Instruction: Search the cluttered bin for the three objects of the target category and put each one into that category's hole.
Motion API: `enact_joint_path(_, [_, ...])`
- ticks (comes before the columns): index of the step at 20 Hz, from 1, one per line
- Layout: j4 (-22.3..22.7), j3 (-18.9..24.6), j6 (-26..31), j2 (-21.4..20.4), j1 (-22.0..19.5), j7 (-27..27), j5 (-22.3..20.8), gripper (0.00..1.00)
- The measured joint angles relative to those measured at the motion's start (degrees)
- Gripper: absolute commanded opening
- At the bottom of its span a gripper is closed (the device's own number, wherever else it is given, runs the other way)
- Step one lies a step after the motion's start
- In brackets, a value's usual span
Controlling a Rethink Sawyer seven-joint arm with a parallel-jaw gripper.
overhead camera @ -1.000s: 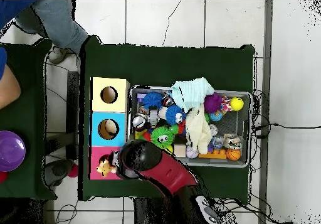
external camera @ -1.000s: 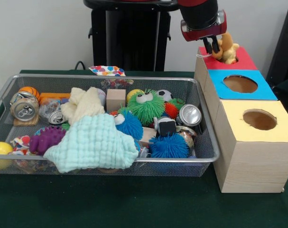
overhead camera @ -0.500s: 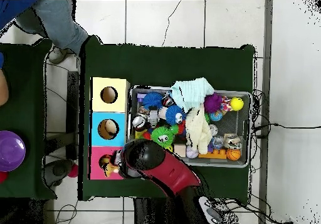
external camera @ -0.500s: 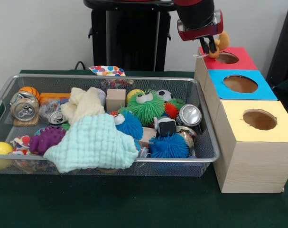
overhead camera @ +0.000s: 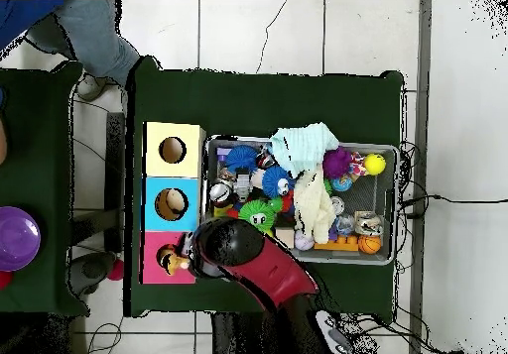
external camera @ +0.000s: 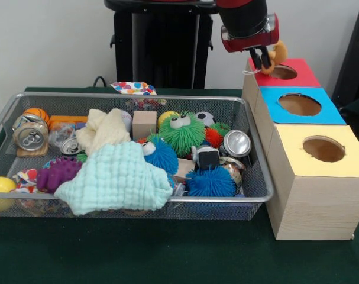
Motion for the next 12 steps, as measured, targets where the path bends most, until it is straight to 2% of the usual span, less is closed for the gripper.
enact_joint_path(12, [0.0, 0.7, -0.5, 1.5, -0.6, 0.0, 8.2, 0.00])
